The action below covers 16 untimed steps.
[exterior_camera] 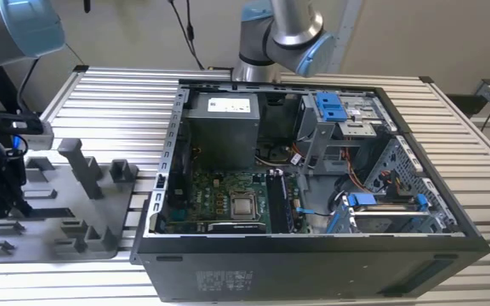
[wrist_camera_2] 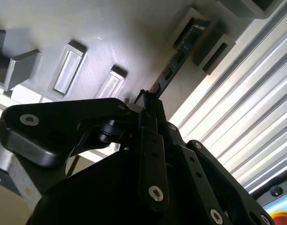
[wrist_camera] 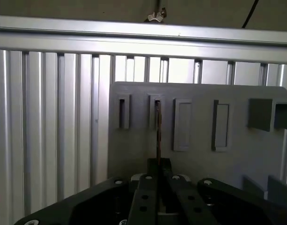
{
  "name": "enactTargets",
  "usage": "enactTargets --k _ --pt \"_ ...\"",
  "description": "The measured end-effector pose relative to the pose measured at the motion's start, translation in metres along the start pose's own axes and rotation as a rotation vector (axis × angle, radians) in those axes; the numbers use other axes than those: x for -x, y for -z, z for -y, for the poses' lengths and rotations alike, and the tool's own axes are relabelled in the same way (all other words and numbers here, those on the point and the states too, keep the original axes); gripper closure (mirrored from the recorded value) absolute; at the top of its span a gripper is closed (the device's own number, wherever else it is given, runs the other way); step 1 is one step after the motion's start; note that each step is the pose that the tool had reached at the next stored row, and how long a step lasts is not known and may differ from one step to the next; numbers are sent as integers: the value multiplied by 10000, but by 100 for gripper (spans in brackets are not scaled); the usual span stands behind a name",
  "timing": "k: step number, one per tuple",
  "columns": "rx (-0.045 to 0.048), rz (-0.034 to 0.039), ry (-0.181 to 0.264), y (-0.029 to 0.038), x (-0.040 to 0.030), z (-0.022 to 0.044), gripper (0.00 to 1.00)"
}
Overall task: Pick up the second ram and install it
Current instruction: 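Pick up the second ram and move it above second insertion slot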
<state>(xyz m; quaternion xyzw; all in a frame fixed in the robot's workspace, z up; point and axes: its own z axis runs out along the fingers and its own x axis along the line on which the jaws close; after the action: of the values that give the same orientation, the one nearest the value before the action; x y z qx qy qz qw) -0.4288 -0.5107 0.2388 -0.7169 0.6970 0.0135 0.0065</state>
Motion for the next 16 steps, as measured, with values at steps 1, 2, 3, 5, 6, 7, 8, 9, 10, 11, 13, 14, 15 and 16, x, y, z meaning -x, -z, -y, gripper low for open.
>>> enactTargets --k 1,2,3,5,6,7,8,9,10,11,13,14,15,16 --pt "-1 1 0 15 0 0 86" --pt "-2 0 0 30 1 0 86" --pt "-3 0 -1 45 1 -1 86" --pt "-4 0 -3 77 2 -1 86" --pt "-3 0 -3 91 3 -1 86" --pt "-4 0 -3 104 3 -1 86" --pt "-5 -1 -4 117 3 -1 86" --pt "-8 0 -4 130 4 -2 86" --pt "-8 0 -5 145 4 -2 86" --pt "-9 0 -7 158 4 -2 86" --pt "-11 0 -11 183 5 -2 86" --pt "-11 0 -13 198 6 -3 86" --pt "-11 0 -15 212 6 -3 86" --pt "-11 0 -17 229 7 -3 86"
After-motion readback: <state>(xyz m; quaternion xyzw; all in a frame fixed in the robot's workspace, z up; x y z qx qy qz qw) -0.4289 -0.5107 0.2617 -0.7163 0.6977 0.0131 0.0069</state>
